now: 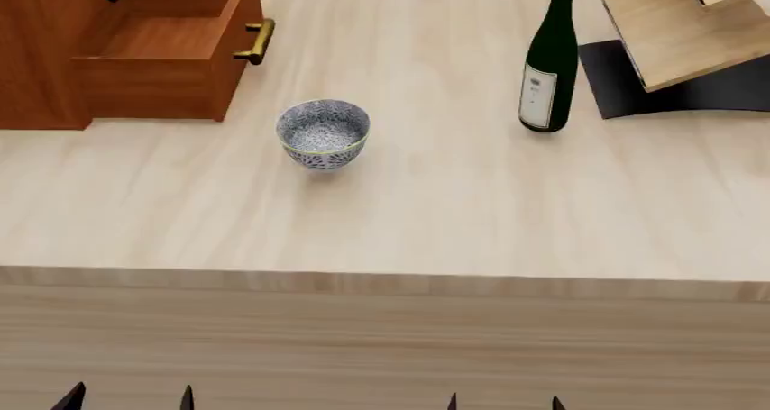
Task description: Put the bowl in the bottom drawer of the cabinet.
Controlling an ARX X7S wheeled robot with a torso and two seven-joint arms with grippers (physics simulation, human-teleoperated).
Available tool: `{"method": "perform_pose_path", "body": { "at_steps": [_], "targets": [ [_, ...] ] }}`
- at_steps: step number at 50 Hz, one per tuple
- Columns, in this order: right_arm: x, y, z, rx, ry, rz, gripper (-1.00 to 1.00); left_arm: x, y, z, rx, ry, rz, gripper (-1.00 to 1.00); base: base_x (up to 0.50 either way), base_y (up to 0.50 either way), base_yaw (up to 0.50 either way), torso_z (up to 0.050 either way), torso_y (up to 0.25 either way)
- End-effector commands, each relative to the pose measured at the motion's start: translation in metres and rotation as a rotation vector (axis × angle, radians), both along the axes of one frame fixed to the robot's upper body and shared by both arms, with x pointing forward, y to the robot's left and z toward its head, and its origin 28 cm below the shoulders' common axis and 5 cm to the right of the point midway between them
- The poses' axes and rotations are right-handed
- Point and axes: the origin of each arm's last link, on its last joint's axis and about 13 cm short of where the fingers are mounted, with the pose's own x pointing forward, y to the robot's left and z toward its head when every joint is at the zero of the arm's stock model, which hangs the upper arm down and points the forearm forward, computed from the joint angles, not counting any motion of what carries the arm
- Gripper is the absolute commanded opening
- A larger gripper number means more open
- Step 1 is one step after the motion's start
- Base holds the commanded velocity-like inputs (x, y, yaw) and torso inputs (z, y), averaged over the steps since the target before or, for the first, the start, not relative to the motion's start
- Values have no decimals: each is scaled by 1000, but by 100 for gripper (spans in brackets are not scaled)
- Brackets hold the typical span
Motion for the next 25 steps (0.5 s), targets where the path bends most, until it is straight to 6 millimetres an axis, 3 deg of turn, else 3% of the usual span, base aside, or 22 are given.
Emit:
{"method": "perform_pose_path", "body": {
  "at_steps": [1, 11, 25],
  "targets": [
    [0, 0, 0, -9, 0, 0, 100, 0, 0, 0, 10, 0, 0, 100, 0, 0, 0, 0, 0],
    [-2, 0, 2, 4, -8, -6, 100, -1, 0, 0, -26, 15, -27, 100, 0, 0, 0, 0, 0],
    [-3, 1, 4, -10, -18, -17, 100, -3, 2, 3, -48, 12, -33, 100, 0, 0, 0, 49, 0]
  ]
}}
